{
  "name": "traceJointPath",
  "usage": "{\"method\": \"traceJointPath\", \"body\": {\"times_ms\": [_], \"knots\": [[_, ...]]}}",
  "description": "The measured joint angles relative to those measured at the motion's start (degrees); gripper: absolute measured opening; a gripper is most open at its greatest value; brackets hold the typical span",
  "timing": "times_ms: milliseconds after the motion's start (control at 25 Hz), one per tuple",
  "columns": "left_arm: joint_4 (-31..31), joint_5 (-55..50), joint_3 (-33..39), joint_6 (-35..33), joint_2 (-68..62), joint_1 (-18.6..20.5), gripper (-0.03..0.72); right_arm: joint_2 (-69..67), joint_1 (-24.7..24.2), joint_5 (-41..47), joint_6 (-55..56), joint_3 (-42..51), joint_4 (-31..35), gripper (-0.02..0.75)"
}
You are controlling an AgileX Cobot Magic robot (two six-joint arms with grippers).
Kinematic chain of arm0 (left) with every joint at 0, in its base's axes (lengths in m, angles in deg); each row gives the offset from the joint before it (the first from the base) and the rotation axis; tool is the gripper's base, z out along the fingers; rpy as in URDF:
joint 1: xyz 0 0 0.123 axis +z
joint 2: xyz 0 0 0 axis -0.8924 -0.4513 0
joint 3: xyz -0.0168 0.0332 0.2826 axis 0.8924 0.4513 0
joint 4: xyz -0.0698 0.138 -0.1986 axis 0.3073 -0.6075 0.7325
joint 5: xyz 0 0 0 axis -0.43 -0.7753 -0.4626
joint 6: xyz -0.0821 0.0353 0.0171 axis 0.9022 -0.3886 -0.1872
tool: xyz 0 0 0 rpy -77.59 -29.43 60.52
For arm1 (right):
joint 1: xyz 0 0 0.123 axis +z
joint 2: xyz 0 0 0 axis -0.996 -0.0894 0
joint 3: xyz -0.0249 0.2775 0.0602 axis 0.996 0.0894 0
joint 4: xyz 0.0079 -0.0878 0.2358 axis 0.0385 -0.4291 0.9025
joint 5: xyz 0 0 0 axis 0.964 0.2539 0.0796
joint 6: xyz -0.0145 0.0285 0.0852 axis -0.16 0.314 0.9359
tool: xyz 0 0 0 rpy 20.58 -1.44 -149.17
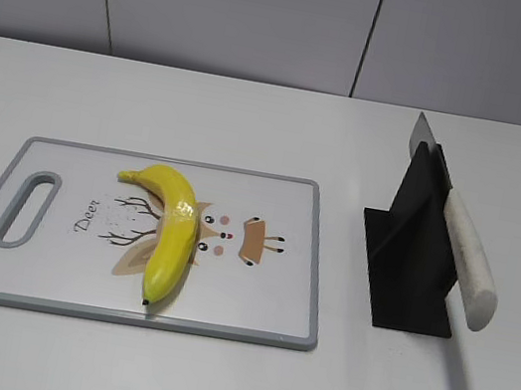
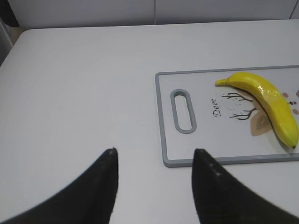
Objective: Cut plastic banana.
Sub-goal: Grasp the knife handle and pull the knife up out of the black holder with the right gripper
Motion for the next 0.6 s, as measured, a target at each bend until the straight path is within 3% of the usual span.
{"method": "traceJointPath", "body": {"times_ms": [200,600], "knots": [[0.0,0.0,0.0,0.0,0.0,0.0,0.49,-10.72,0.83,5.76,2.46,-7.02,0.18,0.563],[0.0,0.0,0.0,0.0,0.0,0.0,0.49,-29.28,0.89,6.19,1.05,-15.49,4.63,0.563]]}}
